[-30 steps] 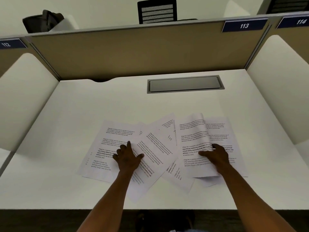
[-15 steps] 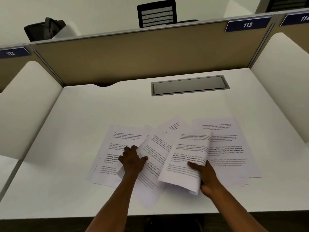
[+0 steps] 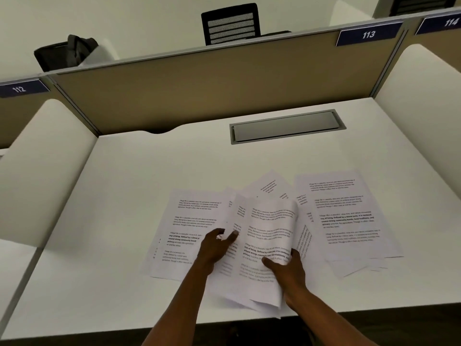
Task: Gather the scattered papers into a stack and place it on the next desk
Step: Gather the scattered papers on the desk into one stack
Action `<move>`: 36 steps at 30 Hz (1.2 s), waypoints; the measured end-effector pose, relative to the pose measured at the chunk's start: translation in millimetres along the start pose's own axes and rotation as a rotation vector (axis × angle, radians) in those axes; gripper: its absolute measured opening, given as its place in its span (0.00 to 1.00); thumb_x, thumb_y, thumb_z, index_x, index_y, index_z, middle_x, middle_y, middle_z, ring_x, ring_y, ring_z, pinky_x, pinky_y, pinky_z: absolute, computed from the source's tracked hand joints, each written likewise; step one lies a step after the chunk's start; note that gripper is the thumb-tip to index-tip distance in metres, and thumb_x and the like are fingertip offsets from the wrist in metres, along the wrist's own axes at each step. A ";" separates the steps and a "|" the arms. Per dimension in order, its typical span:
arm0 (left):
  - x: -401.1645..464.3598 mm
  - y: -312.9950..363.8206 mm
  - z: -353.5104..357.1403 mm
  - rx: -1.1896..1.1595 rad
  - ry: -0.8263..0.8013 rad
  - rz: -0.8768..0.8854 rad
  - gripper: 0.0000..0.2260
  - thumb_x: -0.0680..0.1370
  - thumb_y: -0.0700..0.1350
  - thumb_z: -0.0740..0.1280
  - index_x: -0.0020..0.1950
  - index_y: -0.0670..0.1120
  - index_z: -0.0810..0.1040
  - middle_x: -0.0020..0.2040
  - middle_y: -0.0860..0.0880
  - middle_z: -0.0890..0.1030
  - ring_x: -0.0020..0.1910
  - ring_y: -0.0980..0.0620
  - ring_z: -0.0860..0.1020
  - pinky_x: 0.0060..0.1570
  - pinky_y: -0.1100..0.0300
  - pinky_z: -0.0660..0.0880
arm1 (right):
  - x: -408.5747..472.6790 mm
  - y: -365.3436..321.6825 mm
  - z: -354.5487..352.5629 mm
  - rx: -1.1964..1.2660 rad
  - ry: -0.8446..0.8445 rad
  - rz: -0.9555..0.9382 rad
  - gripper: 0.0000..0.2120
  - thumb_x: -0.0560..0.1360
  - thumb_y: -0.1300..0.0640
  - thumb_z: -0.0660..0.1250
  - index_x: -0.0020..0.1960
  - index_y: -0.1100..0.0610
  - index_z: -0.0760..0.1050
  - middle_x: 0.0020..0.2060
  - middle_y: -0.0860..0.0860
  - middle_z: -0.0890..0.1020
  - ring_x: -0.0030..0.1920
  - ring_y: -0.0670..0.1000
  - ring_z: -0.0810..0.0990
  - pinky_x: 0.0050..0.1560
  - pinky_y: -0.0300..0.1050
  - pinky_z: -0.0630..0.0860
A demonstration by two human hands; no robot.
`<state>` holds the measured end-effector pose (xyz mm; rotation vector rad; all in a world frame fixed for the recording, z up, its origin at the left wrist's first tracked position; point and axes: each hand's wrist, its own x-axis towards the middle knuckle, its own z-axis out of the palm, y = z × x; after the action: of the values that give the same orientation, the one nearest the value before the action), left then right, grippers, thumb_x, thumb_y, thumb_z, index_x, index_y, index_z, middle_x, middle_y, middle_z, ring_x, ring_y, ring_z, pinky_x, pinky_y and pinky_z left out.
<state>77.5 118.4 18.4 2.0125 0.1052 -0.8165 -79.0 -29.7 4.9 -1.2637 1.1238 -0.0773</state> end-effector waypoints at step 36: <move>4.6 -19.1 -34.1 0.756 0.260 0.257 0.30 0.77 0.59 0.68 0.76 0.48 0.67 0.74 0.45 0.67 0.73 0.43 0.65 0.71 0.48 0.64 | 5.9 -3.5 -37.2 0.133 0.007 -0.123 0.15 0.75 0.62 0.72 0.56 0.47 0.76 0.48 0.45 0.82 0.47 0.47 0.82 0.38 0.40 0.78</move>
<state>91.1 155.0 13.5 2.7607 -0.3609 -0.4513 -100.1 -60.8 8.4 -1.2132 1.0297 -0.2453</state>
